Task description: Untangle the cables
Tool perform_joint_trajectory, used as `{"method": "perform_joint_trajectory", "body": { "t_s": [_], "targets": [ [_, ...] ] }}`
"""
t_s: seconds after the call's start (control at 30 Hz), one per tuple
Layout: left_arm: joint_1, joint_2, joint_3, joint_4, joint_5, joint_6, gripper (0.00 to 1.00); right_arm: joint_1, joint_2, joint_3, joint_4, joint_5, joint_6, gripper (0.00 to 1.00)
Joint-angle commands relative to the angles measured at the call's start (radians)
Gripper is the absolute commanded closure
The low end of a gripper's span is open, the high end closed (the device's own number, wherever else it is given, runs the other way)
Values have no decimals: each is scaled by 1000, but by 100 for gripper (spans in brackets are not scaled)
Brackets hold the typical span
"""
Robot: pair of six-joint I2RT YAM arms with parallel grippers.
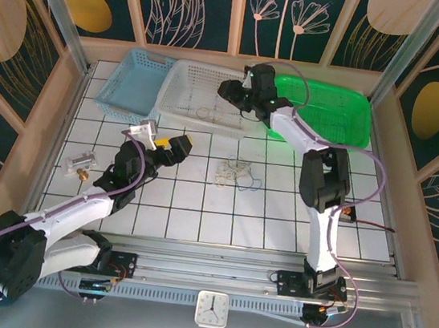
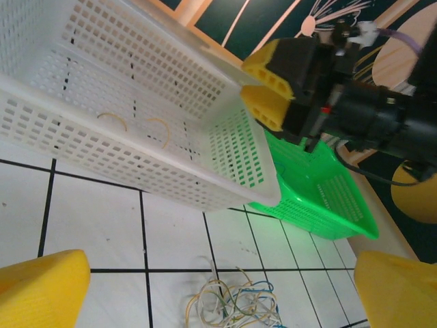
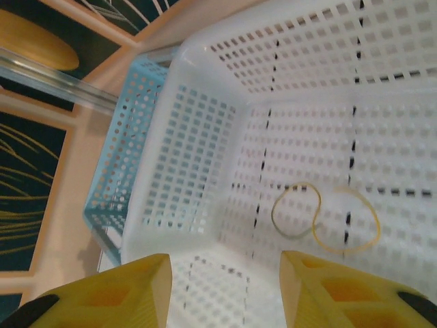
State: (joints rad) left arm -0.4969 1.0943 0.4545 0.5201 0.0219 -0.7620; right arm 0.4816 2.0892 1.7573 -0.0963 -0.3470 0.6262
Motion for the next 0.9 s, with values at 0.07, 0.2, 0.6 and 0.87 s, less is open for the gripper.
{"method": "perform_joint_trajectory", "body": {
  "t_s": [0.07, 0.2, 0.6, 0.87],
  "targets": [
    [6, 21, 18, 51, 54, -13, 1, 17, -289, -266, 125, -5, -8, 55],
    [6, 28, 1, 77, 59, -15, 1, 29, -480, -501, 194, 27, 3, 55],
    [6, 81, 29, -26, 168, 16, 1, 219, -850, -1000, 156, 296, 2, 55],
    [-15, 186, 13, 5, 194, -42, 1, 354, -761, -1098, 259, 345, 57, 63]
  ]
}}
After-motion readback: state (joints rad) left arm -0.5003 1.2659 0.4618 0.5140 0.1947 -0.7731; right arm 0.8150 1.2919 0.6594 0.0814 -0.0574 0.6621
